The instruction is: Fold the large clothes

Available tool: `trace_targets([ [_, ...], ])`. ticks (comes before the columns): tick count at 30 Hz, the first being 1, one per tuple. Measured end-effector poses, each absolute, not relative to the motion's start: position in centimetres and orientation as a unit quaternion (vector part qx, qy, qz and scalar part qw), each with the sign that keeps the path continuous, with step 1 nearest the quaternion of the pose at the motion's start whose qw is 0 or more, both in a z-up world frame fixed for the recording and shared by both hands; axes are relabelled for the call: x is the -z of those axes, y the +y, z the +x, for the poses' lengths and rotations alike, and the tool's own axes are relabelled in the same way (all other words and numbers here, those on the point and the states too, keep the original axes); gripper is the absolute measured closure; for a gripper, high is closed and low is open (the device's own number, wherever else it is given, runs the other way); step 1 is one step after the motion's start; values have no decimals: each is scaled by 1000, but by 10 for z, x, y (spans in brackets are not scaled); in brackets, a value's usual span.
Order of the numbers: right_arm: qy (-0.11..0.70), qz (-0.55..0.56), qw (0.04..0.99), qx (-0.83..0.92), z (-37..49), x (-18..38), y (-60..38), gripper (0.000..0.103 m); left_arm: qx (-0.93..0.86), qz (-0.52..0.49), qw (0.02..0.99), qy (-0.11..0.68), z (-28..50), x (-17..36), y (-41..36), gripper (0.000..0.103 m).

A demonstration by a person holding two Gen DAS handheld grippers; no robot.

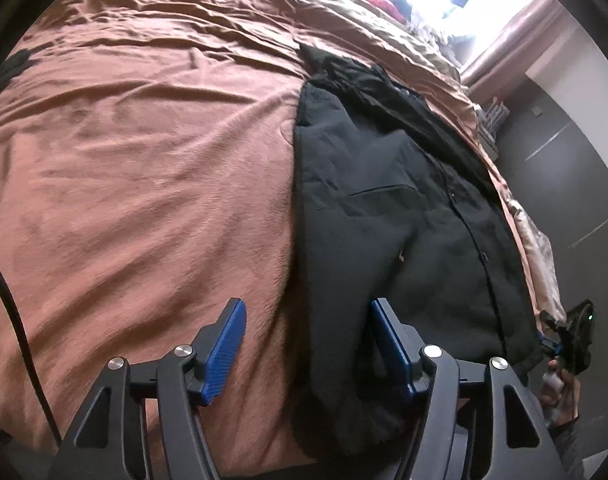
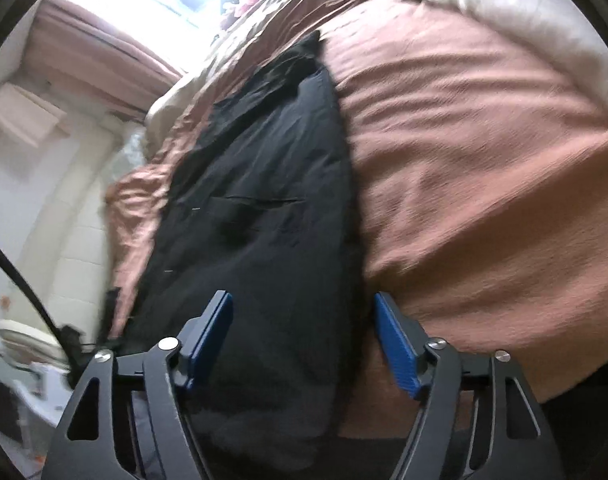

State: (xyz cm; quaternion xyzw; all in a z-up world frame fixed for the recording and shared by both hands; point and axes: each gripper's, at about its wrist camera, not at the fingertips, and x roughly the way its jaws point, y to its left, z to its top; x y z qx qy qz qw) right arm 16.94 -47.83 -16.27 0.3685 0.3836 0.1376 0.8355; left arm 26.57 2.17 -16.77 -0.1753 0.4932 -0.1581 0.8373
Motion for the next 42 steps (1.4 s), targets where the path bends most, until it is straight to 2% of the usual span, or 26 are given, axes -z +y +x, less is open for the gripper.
trace_targets([
  [4, 383, 392, 817, -180, 165, 176, -479, 42, 177, -187, 827, 501, 276, 174, 14, 37],
  [10, 365, 416, 807, -207, 152, 192, -480, 60, 195, -207, 819, 499, 275, 179, 13, 38],
  [13, 370, 416, 808, -193, 158, 201, -478, 74, 221, -217, 810, 497, 268, 178, 11, 47],
  [14, 371, 418, 808, -188, 161, 203, -478, 81, 241, -231, 798, 502, 267, 180, 10, 54],
  [15, 370, 419, 809, -183, 163, 204, -477, 92, 251, -234, 792, 505, 264, 182, 7, 54],
  [17, 364, 419, 813, -177, 166, 198, -476, 101, 251, -212, 799, 504, 260, 179, 2, 57],
  [19, 343, 418, 822, -178, 159, 180, -474, 103, 250, -209, 801, 502, 258, 175, 0, 65],
  [20, 328, 420, 827, -181, 157, 169, -476, 103, 250, -214, 801, 500, 258, 172, 1, 74],
  [21, 310, 423, 832, -182, 156, 155, -480, 103, 255, -221, 799, 497, 258, 170, 3, 77],
  [27, 259, 400, 859, -185, 152, 94, -487, 103, 294, -234, 801, 466, 249, 146, -1, 79],
  [34, 258, 387, 868, -173, 146, 85, -487, 103, 287, -222, 787, 499, 248, 169, -23, 79],
  [36, 260, 386, 869, -170, 137, 83, -492, 103, 281, -224, 791, 495, 248, 171, -19, 91],
  [38, 263, 383, 869, -169, 136, 82, -489, 103, 281, -228, 799, 481, 247, 164, -12, 96],
  [42, 266, 374, 871, -175, 136, 73, -484, 103, 279, -223, 823, 441, 241, 135, 6, 101],
])
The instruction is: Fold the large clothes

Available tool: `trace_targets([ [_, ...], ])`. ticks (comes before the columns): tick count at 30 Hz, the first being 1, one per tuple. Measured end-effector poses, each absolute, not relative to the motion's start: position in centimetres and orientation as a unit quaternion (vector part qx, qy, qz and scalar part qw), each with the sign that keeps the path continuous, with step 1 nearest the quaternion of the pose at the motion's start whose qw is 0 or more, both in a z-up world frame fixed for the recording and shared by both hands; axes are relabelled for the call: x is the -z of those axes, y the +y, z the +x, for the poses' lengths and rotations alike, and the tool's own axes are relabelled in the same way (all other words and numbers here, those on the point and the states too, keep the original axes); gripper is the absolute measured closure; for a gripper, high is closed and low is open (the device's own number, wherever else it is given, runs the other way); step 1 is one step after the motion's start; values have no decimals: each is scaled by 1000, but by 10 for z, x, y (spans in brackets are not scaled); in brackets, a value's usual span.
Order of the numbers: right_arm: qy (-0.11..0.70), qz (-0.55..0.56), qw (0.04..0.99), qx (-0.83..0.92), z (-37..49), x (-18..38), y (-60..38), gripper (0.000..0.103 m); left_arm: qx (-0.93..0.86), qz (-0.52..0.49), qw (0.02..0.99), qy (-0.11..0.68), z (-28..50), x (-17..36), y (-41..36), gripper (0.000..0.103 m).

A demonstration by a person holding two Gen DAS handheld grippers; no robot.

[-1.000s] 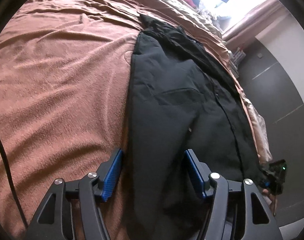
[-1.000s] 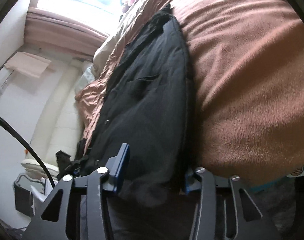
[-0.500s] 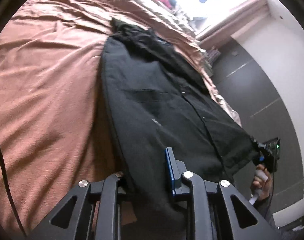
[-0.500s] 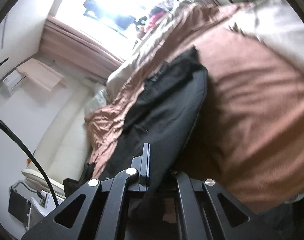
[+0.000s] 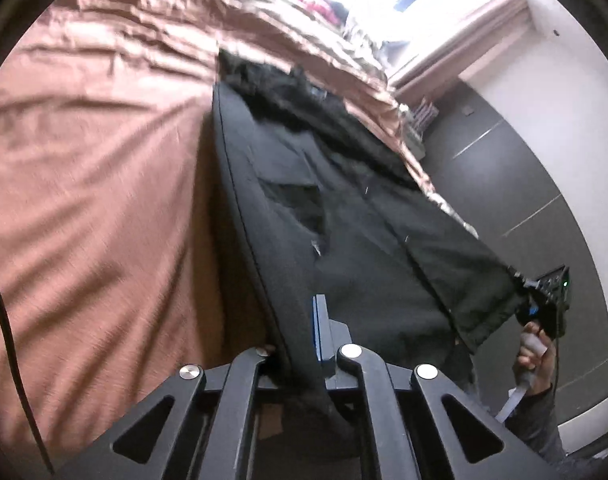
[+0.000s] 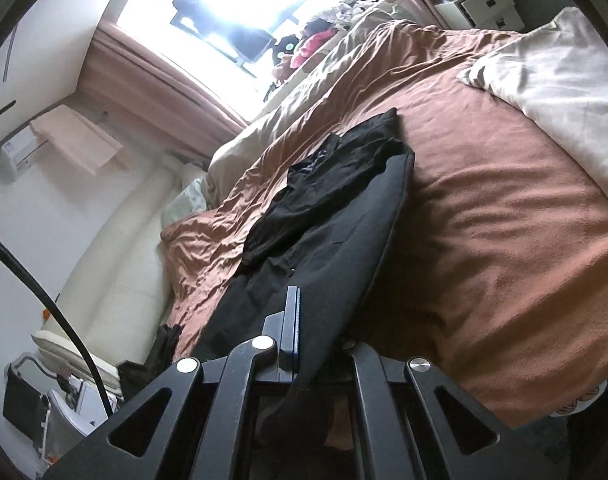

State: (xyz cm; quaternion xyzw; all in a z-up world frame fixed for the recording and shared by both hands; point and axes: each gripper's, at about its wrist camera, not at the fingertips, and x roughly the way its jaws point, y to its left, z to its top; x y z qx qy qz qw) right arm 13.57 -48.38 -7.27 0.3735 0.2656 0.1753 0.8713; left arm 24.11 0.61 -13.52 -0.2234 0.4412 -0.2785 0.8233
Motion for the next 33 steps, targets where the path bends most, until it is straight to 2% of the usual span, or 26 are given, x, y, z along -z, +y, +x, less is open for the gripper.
trace_targets([
  [11, 244, 352, 881, -201, 115, 49, -471, 103, 281, -242, 850, 375, 220, 71, 31, 102],
  [33, 165, 296, 914, -223, 14, -23, -475, 103, 298, -212, 902, 228, 118, -77, 68, 102],
])
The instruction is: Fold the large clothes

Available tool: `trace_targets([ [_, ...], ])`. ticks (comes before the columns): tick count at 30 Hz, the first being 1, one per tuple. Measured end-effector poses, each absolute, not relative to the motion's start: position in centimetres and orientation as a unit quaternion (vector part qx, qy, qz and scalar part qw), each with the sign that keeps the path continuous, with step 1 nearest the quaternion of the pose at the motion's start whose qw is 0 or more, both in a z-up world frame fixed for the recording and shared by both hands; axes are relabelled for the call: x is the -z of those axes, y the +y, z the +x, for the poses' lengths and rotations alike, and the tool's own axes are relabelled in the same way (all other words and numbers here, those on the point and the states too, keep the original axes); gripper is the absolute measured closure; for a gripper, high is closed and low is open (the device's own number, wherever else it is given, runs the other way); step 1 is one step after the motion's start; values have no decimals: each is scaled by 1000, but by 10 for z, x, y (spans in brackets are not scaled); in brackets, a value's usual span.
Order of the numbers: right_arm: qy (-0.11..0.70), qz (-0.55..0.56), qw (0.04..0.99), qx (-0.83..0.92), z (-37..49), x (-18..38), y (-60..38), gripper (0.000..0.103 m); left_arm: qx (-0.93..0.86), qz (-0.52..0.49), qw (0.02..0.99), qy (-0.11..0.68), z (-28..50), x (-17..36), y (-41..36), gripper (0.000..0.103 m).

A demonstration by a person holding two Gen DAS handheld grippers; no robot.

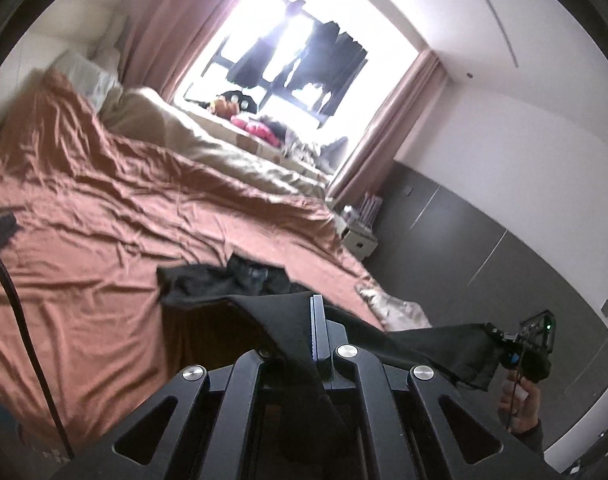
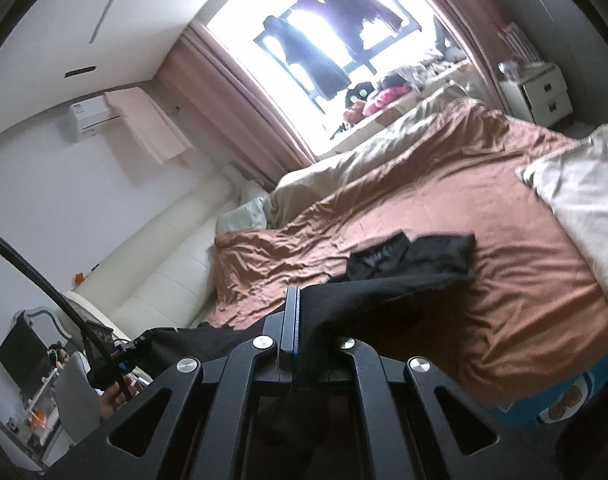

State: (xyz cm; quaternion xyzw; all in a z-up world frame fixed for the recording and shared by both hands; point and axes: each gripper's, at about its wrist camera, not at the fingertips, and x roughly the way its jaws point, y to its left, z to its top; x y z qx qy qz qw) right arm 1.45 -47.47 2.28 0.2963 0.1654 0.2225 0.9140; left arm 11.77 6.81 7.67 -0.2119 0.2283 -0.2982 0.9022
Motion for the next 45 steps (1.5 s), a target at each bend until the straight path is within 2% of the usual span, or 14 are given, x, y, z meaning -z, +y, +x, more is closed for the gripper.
trace_targets([
  [8, 164, 293, 915, -224, 13, -7, -478, 103, 292, -202, 908, 222, 106, -80, 68, 102],
  [15, 201, 305, 908, -205, 38, 26, -483, 103, 283, -190, 906, 250, 131, -56, 54, 102],
  [19, 210, 307, 908, -194, 64, 27, -485, 103, 280, -190, 906, 256, 154, -54, 51, 102],
  [32, 225, 302, 912, -164, 177, 8, -466, 102, 244, -175, 906, 299, 269, -39, 37, 102],
  [45, 325, 302, 890, -105, 302, 49, -430, 101, 214, -161, 880, 392, 388, 49, 25, 102],
])
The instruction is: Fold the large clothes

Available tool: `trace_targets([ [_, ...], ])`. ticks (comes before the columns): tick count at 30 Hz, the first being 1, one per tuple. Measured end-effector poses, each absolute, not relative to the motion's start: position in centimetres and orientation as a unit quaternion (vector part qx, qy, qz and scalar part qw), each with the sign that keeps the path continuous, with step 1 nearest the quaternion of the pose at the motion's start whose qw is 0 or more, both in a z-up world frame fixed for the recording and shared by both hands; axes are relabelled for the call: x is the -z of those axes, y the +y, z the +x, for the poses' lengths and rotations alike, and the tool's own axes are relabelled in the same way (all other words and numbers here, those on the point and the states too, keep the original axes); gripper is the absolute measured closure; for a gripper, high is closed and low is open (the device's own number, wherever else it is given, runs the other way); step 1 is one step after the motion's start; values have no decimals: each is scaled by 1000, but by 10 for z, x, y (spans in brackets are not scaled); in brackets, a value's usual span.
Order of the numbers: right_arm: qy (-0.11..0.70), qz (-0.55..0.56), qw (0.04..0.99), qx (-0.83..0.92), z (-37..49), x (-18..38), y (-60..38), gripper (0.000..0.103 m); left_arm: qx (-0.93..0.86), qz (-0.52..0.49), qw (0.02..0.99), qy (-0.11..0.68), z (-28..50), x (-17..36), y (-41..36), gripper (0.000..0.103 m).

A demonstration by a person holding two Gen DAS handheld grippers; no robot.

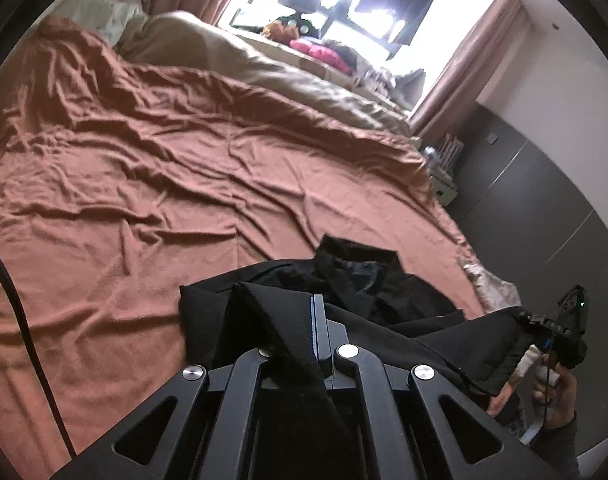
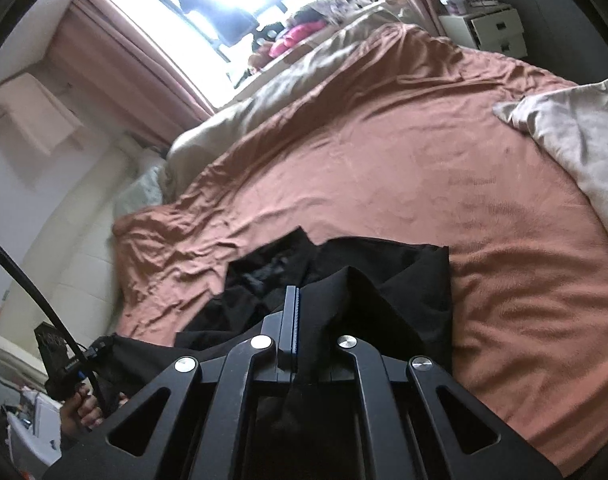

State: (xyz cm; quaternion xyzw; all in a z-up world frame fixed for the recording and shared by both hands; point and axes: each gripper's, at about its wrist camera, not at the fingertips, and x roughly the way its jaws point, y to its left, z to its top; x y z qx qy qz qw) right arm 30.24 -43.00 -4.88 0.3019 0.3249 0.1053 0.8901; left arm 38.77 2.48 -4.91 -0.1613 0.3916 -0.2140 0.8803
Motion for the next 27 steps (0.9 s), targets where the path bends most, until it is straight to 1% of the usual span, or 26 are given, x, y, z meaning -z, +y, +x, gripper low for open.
trace_targets([
  [2, 337, 301, 887, -96, 316, 53, -427, 99, 208, -160, 877, 403, 401, 61, 23, 101],
  [4, 344, 303, 884, -87, 328, 58, -424, 94, 200, -150, 875, 414, 414, 74, 20, 101],
  [5, 346, 306, 883, -82, 329, 59, -423, 86, 197, -142, 875, 418, 418, 78, 17, 100],
  [6, 347, 308, 882, -79, 333, 60, -422, 66, 193, -133, 874, 426, 423, 84, 14, 95],
  [7, 347, 311, 881, -78, 338, 63, -422, 51, 190, -130, 871, 435, 428, 89, 13, 91],
  [8, 347, 313, 881, -76, 341, 64, -422, 28, 188, -132, 867, 441, 431, 93, 13, 78],
  [9, 346, 312, 882, -69, 342, 65, -421, 27, 188, -139, 864, 446, 434, 97, 15, 59],
  [10, 346, 311, 883, -65, 342, 65, -419, 27, 187, -145, 864, 445, 435, 98, 16, 49],
  [11, 350, 313, 881, -67, 343, 67, -418, 27, 183, -151, 866, 439, 435, 97, 19, 30],
  [12, 352, 315, 879, -67, 342, 69, -418, 27, 178, -153, 870, 433, 433, 94, 21, 21],
  [15, 363, 300, 881, -50, 337, 68, -418, 27, 170, -155, 879, 417, 429, 84, 28, 21],
  [20, 377, 266, 886, -39, 327, 57, -419, 27, 158, -134, 880, 427, 426, 83, 38, 21],
  [22, 383, 248, 889, -43, 328, 52, -419, 27, 143, -118, 881, 436, 428, 89, 42, 21],
  [27, 404, 213, 889, -36, 341, 51, -415, 27, 133, -114, 869, 463, 439, 114, 44, 22],
])
